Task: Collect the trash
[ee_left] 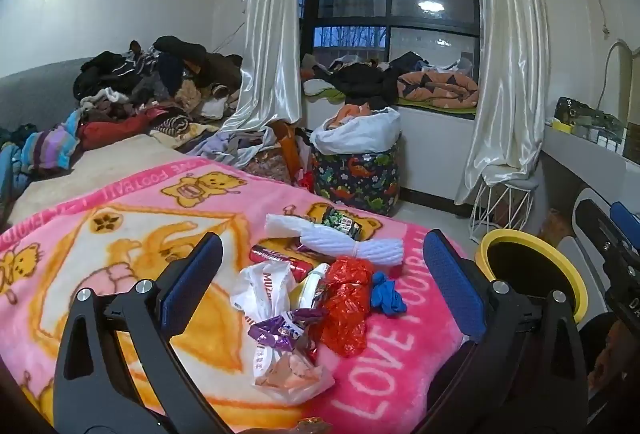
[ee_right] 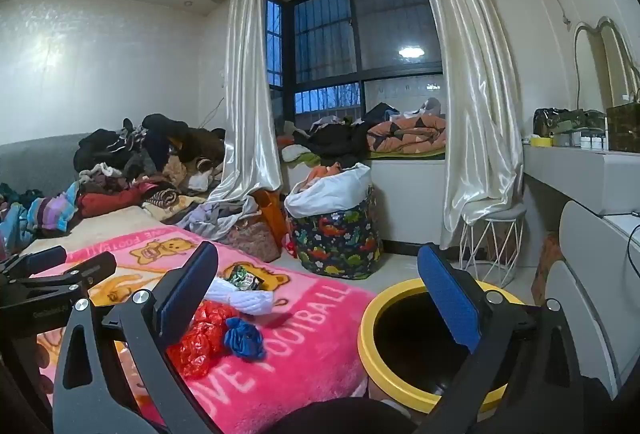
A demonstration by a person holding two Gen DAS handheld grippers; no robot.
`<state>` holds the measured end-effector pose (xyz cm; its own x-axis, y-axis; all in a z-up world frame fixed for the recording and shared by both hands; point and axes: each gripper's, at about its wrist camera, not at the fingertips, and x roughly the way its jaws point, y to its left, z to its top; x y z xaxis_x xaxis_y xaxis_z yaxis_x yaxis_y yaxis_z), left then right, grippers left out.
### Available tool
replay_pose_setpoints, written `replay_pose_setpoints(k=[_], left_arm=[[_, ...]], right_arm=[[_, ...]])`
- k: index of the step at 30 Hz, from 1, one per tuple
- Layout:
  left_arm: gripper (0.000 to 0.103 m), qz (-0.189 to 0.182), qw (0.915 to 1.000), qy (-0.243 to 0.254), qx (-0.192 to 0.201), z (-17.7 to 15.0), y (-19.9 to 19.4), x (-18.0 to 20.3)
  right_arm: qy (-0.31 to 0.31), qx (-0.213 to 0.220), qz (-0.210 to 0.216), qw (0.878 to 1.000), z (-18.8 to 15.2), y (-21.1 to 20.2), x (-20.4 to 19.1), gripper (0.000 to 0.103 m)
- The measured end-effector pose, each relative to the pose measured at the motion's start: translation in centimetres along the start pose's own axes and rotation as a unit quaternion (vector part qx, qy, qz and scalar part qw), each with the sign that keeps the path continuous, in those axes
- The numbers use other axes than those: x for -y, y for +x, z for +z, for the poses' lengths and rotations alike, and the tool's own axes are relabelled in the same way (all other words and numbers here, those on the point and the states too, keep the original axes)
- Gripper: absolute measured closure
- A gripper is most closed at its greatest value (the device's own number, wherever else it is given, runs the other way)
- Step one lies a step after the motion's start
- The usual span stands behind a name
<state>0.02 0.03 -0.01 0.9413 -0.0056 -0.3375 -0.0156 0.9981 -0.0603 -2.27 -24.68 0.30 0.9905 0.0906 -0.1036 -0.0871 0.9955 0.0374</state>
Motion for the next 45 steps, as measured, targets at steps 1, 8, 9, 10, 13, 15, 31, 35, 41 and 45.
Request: replay_pose_setpoints(k=[1, 8, 9, 10, 13, 15, 31, 35, 41, 45], left_arm=[[0.011, 0.0, 1.0, 0.0, 0.001, 0.0, 0.0, 0.0], [0.011, -0.001, 0.9999, 0.003, 0.01, 0.9, -0.8, 0.2], [0.011, -0.001, 1.0, 0.001, 0.009, 1.1, -1.0, 0.2], [0.011, -0.001, 0.9999, 0.008, 0.012, 0.6, -0.8, 0.4], [0.011, -0.002, 0.9999, 0.007, 0.012, 0.3, -0.8, 0.4], [0.011, -0.001, 0.9999, 0.007, 0.012, 0.5, -0.4, 0.7], [0.011, -0.012, 0.9998, 0.008, 0.013, 1.3, -1.0, 1.1], [0.011, -0.011, 0.9998, 0.007, 0.013, 1.2, -1.0, 1.0], [0.011, -0.012, 0.9998, 0.007, 0.014, 1.3, -1.0, 1.0], [0.011, -0.012, 0.9998, 0.008, 0.015, 1.4, -1.1, 1.2]], right_arm=[[0.0, -0.001, 0.0, 1.0, 0.0, 0.0, 0.0, 0.006], [0.002, -0.002, -0.004, 1.0, 0.0, 0.0, 0.1, 0.006], [0.002, -0.003, -0.004, 1.0, 0.0, 0.0, 0.1, 0.006], [0.003, -0.003, -0.005, 1.0, 0.1, -0.1, 0.2, 0.006], [0.002, -0.004, -0.004, 1.0, 0.1, 0.0, 0.3, 0.006], [0.0, -0.004, -0.003, 1.0, 0.0, 0.2, -0.1, 0.006], [-0.002, 0.001, -0.008, 1.0, 0.5, -0.3, 0.1, 0.006], [-0.002, 0.001, -0.007, 1.0, 0.5, -0.3, 0.2, 0.006], [-0.001, 0.002, -0.011, 1.0, 0.9, -0.6, 0.4, 0.006], [-0.001, 0.0, -0.012, 1.0, 0.8, -0.7, 0.4, 0.006]])
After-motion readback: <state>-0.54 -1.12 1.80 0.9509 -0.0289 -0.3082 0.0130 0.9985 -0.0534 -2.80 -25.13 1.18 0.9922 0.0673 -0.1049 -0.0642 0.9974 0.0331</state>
